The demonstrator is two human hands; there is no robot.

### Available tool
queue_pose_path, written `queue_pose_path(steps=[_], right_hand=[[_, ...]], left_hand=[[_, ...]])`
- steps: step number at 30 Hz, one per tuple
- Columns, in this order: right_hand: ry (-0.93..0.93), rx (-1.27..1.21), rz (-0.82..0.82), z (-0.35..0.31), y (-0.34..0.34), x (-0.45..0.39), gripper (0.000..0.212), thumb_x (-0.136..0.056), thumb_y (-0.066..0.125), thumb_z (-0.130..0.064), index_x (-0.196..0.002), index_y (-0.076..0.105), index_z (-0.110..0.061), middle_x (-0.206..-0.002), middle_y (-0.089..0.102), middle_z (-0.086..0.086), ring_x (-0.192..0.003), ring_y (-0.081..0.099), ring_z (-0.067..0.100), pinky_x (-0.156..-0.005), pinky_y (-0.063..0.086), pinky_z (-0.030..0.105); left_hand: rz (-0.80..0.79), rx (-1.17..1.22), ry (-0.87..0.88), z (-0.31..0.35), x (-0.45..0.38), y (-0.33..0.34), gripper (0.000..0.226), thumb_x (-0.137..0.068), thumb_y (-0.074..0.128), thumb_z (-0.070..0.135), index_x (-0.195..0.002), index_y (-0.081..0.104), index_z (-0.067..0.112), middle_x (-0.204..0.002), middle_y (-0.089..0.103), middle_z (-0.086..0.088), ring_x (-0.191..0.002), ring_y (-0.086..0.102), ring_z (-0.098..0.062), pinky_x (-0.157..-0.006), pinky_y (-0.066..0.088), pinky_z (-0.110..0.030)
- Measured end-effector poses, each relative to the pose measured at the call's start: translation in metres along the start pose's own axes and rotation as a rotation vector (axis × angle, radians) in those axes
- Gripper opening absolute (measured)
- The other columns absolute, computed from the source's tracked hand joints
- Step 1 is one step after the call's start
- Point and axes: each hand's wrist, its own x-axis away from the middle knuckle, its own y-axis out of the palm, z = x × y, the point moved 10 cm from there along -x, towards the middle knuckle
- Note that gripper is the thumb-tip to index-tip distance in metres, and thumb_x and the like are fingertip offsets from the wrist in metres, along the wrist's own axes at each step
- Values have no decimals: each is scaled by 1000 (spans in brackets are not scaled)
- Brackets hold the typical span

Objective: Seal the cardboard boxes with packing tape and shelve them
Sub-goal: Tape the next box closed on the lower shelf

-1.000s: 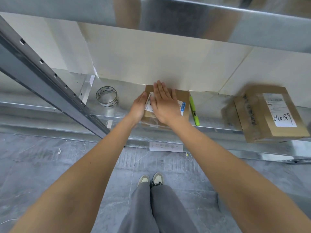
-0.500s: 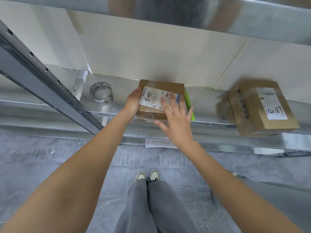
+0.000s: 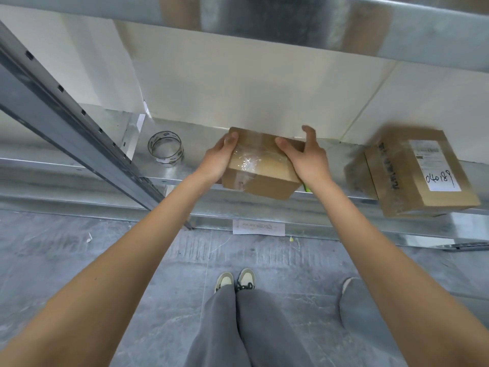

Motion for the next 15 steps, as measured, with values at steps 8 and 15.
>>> queue_pose_path(steps=[8,15], right_hand=[[-346,572,-38,-66,27,-4,55,-104,19,-46,-155,18,-23,-163,10,-6,-150,9,13,-118,3,49],[-477,765,-92,-84,86,29,58,-104,16,-40,-155,14,-13,-163,11,1,-150,5,13,-118,-3,55]], left_hand=[[44,254,22,14,-10,10,30,-107,31,25,-130,42,9,-100,57,0,-87,57,-10,-62,46,-7],[42,220,31,4,-11,4,23,-107,29,24,-123,40,13,-103,54,4,-91,54,-3,-71,45,-5]])
